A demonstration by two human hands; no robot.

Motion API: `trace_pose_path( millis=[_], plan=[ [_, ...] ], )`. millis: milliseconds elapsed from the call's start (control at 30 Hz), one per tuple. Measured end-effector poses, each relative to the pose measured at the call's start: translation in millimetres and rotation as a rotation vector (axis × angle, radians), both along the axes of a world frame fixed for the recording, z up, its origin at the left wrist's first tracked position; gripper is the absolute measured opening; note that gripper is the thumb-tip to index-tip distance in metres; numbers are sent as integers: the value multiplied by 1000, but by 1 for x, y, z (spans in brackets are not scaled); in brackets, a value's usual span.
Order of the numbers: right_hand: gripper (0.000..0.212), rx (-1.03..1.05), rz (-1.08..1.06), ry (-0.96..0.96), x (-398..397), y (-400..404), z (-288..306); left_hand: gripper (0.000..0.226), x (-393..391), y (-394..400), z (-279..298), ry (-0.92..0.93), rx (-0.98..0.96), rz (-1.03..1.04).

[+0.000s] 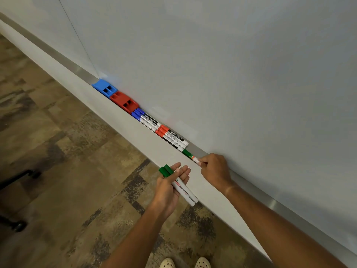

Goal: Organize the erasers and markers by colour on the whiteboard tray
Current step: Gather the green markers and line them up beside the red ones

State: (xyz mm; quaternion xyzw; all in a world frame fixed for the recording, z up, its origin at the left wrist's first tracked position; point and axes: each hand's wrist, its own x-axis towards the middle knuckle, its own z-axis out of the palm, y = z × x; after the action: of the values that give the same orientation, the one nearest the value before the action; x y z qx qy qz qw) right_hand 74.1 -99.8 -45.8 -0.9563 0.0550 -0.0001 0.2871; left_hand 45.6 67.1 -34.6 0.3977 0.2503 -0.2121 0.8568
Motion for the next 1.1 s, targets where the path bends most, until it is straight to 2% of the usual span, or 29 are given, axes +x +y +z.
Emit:
trace_pose_path(
  millis=[100, 200, 300, 400, 533, 800, 900, 1100],
  plan=[
    [13, 34, -13, -49, -4, 1, 6, 30, 2, -3, 2, -1, 1, -3],
    [9, 231, -19, -104, -15, 10, 22, 29, 5, -5, 5, 0, -17, 1],
    [15, 449, 112, 43, -30, 19, 36, 27, 7, -7, 8, 4, -40, 15],
    [23, 520, 147, 163, -37, 22, 37, 27, 9, -9, 10, 3, -64, 15],
    [27, 585, 102, 227, -36, 20, 32, 27, 7, -14, 16, -13, -84, -13],
    [20, 747, 44, 250, -33, 17, 34, 33, 11, -16, 9, -26, -77, -49],
    [19, 640, 48, 185, -30, 16, 38, 26, 13, -18, 12, -51, -84, -38],
    [19, 104, -8, -78, -12, 5, 42, 21, 19, -13, 4, -16, -25, -17]
  ],
)
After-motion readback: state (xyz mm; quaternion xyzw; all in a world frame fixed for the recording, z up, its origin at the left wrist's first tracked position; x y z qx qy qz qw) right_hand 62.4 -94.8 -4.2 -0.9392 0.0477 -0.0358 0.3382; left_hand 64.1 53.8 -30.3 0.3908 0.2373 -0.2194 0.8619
